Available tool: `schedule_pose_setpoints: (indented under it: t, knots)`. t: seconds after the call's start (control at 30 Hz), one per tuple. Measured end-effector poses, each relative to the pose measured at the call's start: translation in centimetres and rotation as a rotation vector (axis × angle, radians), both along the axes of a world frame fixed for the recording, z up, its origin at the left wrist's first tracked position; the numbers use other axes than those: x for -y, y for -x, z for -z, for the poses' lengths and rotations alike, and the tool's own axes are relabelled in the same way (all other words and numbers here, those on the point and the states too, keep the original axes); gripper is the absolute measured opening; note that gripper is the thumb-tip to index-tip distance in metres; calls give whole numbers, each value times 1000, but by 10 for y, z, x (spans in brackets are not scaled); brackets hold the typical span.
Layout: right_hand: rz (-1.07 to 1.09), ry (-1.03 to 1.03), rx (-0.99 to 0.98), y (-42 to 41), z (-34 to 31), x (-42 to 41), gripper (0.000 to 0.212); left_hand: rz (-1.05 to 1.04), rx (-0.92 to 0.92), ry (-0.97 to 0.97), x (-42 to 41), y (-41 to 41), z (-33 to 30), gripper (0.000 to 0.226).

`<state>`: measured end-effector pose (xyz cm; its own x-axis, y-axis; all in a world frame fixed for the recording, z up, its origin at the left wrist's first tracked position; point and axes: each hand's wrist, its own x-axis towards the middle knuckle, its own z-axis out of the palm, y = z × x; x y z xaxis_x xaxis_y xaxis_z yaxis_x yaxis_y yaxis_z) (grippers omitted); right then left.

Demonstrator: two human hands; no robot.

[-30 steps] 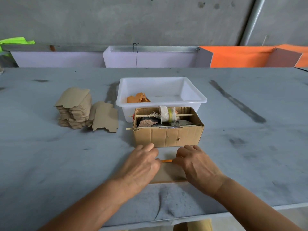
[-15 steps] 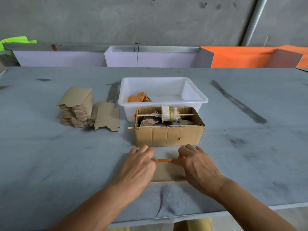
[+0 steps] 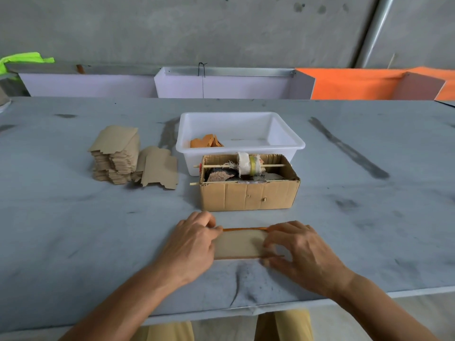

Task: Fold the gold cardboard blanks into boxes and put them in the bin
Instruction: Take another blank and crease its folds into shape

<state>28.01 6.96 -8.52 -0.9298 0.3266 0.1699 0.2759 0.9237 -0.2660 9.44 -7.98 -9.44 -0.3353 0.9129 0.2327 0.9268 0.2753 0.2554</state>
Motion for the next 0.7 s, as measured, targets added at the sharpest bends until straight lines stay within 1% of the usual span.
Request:
schedule_pose_setpoints:
  t: [0.07,0.1,0.17,0.2,0.23,0.27,0.33,0.37,0.43,0.47,0.53,0.57,0.6,0.7]
  knots:
    - [16,35,-15,2,1,2,14,0,88,-4,0,3,-4,42]
    - [29,93,-28,3,0,1,11,18,163,-8,2,5,-6,46]
    - [54,270,-95,4,-4,-3,5,37,431,-56,8,6,-13,67]
    - [65,365,-133,4,-8,-6,4,26,551,-99,10,6,-16,68]
    - [75,442,-153,5,-13,-7,7,8,625,-155,10,7,-16,60]
    - [84,493,-153,6,-19,-8,11,-36,661,-214,8,7,-16,46]
    - [105,568,-169,10,-29,-9,13,-153,769,-347,3,5,-17,23]
    - [127,598,-205,12,-33,-8,12,-205,865,-407,0,5,-19,15]
    - [226,587,-341,14,-38,-6,3,-296,1037,-476,-4,4,-23,10]
    - [315,532,-435,14,-39,-4,3,-332,1071,-487,-6,4,-25,8]
    - [491,440,-608,12,-39,3,7,-378,1109,-513,-8,4,-29,6]
    - [538,473,-644,12,-40,8,9,-388,1126,-529,-9,4,-30,7]
    - [554,563,-636,13,-41,12,13,-392,1141,-545,-10,3,-32,8]
    - [558,928,-552,22,-43,21,23,-379,1159,-561,-11,-3,-36,12]
